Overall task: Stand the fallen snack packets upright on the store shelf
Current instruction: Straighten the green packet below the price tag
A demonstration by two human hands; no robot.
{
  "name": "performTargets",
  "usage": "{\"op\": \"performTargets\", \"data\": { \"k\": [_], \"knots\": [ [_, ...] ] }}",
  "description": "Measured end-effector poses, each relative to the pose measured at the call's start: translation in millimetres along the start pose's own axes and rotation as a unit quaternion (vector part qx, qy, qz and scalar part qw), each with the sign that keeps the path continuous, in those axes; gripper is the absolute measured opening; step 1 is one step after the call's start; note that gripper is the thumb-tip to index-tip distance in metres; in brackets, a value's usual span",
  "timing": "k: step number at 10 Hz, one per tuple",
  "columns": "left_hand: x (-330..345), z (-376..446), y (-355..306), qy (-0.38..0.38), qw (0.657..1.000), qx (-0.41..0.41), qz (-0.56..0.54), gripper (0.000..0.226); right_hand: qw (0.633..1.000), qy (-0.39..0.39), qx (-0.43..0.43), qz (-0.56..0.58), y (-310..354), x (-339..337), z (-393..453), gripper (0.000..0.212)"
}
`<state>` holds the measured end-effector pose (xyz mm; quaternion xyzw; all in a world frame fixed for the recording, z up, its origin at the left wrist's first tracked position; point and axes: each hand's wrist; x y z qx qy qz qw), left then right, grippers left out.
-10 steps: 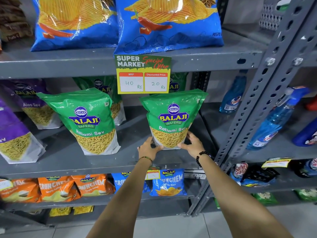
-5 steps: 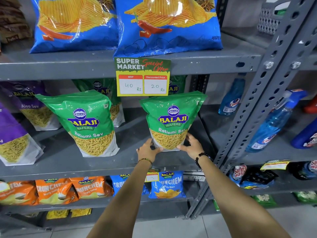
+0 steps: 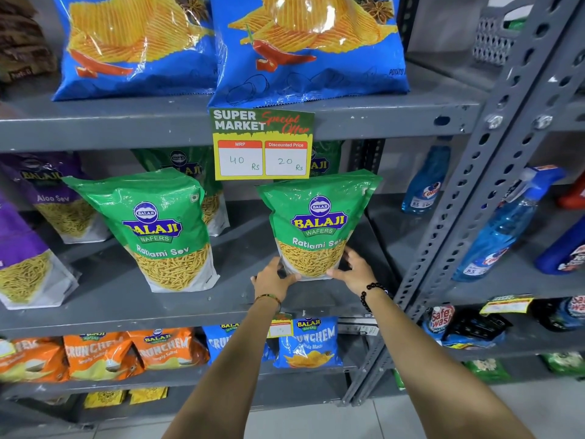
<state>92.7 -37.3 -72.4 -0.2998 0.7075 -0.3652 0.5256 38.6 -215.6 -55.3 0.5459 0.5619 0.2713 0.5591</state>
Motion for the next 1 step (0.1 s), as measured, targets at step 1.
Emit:
{"op": "performTargets", "data": {
  "k": [1],
  "knots": [
    [1.3, 0.1, 1.9, -0.005, 1.000, 0.010, 0.013, 0.048, 1.000, 0.006, 0.005, 0.000, -3.0, 2.2, 0.3, 0.080]
  ]
}}
Point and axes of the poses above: each hand's wrist, its own z-axis towards the middle knuckle, its own x-axis out of the palm, y = z × x, and after that the axes turned 3 degrees about y, right-handed
